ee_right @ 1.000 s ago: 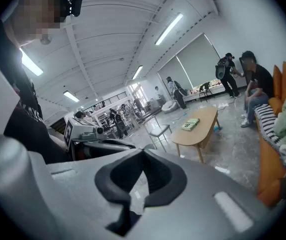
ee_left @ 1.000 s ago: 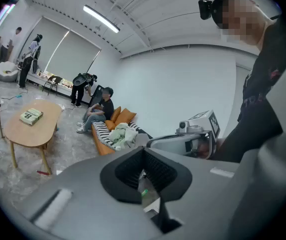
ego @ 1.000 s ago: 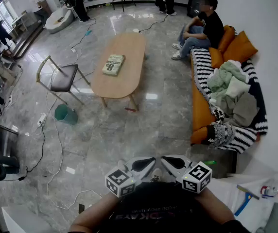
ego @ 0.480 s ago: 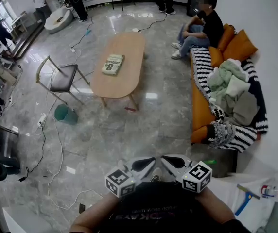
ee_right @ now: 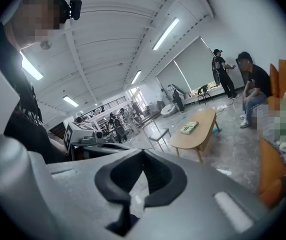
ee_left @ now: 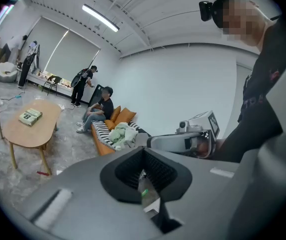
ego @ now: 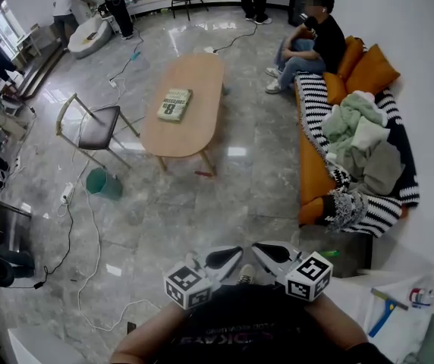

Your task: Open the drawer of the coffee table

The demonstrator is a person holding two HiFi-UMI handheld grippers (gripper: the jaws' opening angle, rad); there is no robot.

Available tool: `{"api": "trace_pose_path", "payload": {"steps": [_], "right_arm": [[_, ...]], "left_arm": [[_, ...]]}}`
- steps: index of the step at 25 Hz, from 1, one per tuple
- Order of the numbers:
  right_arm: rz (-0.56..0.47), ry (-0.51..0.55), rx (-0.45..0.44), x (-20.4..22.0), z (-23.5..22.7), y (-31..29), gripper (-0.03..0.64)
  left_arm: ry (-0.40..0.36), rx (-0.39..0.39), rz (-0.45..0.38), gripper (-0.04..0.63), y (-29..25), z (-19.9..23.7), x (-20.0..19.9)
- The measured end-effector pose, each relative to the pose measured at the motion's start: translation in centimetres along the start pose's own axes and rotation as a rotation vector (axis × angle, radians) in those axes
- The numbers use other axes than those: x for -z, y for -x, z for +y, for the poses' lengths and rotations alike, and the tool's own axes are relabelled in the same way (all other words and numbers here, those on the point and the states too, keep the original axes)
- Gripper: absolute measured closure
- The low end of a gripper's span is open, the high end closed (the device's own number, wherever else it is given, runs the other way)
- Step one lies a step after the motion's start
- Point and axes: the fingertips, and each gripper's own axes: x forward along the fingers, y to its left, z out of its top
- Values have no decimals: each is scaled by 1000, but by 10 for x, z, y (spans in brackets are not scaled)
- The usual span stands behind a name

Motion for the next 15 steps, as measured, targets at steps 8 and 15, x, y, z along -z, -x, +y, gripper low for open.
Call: {"api": "trace_pose_path", "payload": {"steps": [8, 15], "right_arm": [[-9, -8, 5, -5, -15, 13, 615], [-28, -30, 12, -14, -32, 23, 617]], "left_arm": [[-3, 12, 6, 597, -19, -8, -8], [-15, 6, 30, 597, -34, -10, -14]]}}
